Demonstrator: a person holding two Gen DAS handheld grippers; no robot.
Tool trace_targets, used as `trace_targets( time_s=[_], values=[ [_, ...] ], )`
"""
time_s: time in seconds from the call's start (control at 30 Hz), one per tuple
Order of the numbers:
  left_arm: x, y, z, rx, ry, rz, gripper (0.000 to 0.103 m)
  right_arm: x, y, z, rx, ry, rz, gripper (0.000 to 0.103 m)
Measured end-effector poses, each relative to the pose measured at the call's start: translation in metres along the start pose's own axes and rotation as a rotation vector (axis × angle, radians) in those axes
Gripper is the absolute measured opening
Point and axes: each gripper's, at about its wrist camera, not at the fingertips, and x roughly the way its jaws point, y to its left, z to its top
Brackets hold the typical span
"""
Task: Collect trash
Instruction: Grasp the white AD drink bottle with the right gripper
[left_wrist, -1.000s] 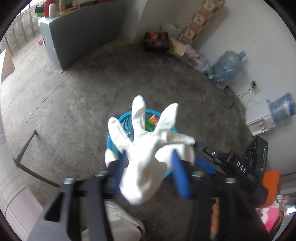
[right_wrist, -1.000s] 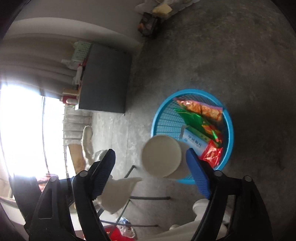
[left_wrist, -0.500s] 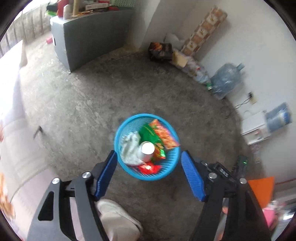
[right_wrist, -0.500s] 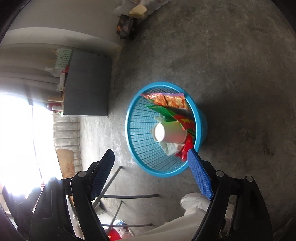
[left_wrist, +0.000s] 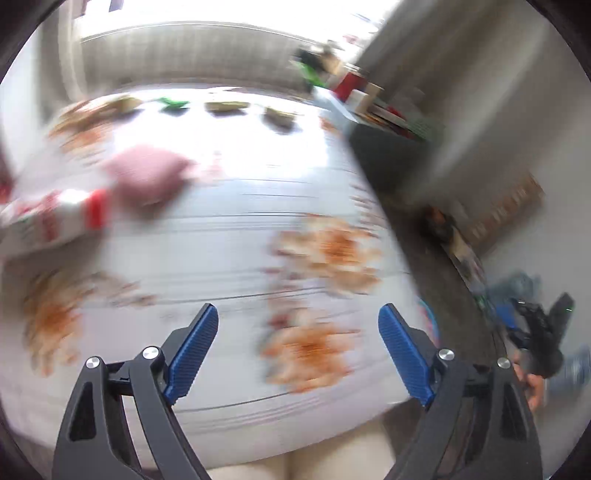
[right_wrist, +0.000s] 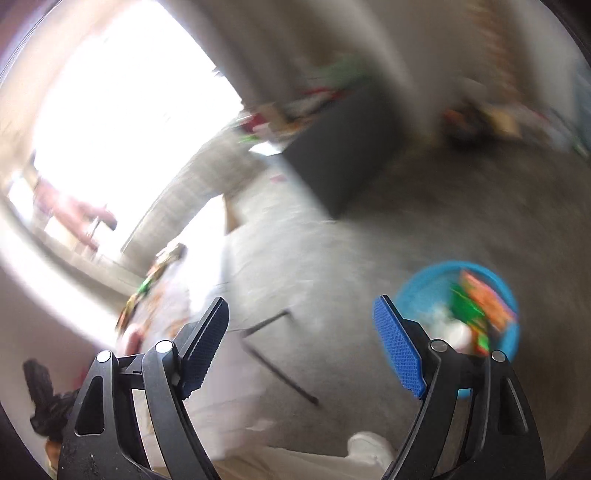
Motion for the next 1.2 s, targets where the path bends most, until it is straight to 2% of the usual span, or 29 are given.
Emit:
trace_targets(
  time_s=[0.13, 0.23, 0.37, 0.47, 0.5, 0.57, 0.67, 0.8, 0.9, 1.0, 1.07, 1.2],
  values=[
    [-0.03, 0.08, -0.019, -0.188, -0.043, 0.079, 0.086, 0.061, 0.131, -0.002, -0.263, 0.101, 0.166, 0.078],
    [-0.054, 0.12, -0.034, -0.243, -0.08, 0.125, 0.086, 0.106, 0.24, -0.022, -0.45, 0.19, 0.313, 0.078],
    [-0.08, 0.162, -0.048, -0.295, -0.124, 0.177, 0.086, 0.154, 0.374, -0.069, -0.707, 0.291, 0.442, 0.078],
    [-0.089, 0.186, -0.054, -0.343, -0.137, 0.186, 0.086, 0.184, 0.45, -0.113, -0.892, 0.418, 0.539, 0.08],
    [-0.092, 0.194, -0.057, -0.36, -0.139, 0.187, 0.086, 0.196, 0.472, -0.131, -0.965, 0.455, 0.552, 0.084],
    [-0.092, 0.206, -0.059, -0.383, -0.14, 0.194, 0.086, 0.218, 0.506, -0.168, -1.121, 0.518, 0.538, 0.084],
    [-0.095, 0.223, -0.067, -0.42, -0.138, 0.204, 0.086, 0.248, 0.528, -0.217, -1.339, 0.58, 0.479, 0.086],
    [-0.095, 0.239, -0.074, -0.456, -0.132, 0.219, 0.086, 0.278, 0.532, -0.245, -1.432, 0.659, 0.398, 0.086],
    [-0.093, 0.247, -0.075, -0.471, -0.129, 0.221, 0.086, 0.283, 0.525, -0.245, -1.398, 0.681, 0.372, 0.081],
    [-0.091, 0.25, -0.074, -0.473, -0.127, 0.223, 0.086, 0.278, 0.509, -0.243, -1.366, 0.685, 0.341, 0.062],
    [-0.089, 0.249, -0.072, -0.472, -0.126, 0.218, 0.086, 0.267, 0.489, -0.241, -1.34, 0.692, 0.302, 0.054],
    [-0.081, 0.244, -0.067, -0.463, -0.122, 0.196, 0.086, 0.235, 0.444, -0.232, -1.235, 0.681, 0.271, 0.051]
  ],
)
